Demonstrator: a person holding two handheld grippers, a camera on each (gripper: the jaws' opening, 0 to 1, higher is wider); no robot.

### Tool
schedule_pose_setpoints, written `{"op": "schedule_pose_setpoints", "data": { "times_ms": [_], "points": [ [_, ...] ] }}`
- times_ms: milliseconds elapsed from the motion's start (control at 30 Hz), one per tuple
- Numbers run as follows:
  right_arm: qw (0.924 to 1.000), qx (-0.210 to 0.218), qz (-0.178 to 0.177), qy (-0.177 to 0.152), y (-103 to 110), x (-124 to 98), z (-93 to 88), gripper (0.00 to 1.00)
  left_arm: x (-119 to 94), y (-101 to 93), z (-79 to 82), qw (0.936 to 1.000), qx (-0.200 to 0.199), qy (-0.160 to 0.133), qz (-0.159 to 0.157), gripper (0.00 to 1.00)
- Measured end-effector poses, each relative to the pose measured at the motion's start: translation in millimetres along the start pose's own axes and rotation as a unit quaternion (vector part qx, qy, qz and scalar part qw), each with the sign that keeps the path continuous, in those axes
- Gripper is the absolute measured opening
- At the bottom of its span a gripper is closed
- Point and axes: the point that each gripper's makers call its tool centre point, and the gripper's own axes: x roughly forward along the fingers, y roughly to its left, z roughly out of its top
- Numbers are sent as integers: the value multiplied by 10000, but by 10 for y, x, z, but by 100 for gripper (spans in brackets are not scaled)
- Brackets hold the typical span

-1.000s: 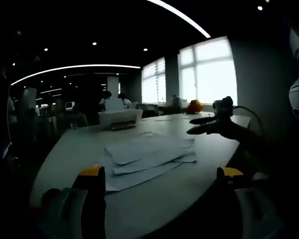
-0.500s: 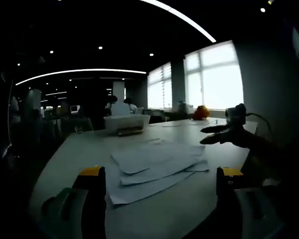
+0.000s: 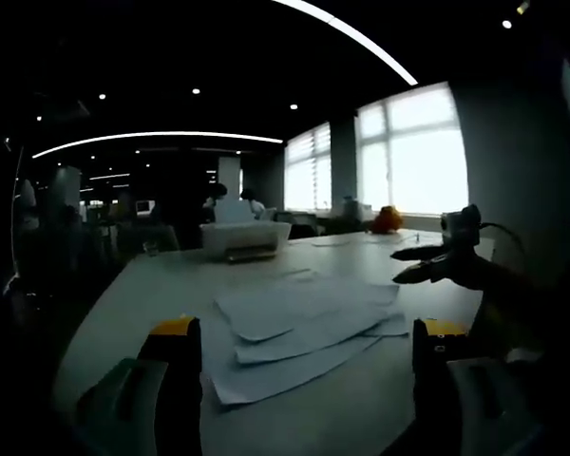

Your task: Organize the stack of printing papers by aligning and flattening the scattered papers on the table

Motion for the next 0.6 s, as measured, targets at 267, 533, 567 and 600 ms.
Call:
{"op": "schedule_pose_setpoints", "data": {
  "times_ms": [267,533,567,600],
  "points": [
    [10000,63,-16,-21,-31,44,5,88,65,26,5,10000,-35,-39,-3,94],
    [9999,21,-104,118,-98,183,-26,88,76,16,6,9999,-92,-106,-57,94],
    [9998,18,-119,134,-121,216,-30,88,79,12,4,9999,-92,-104,-65,94],
    [9998,24,-123,156,-136,251,-52,88,83,8,4,9999,-88,-103,-73,94]
  ]
}}
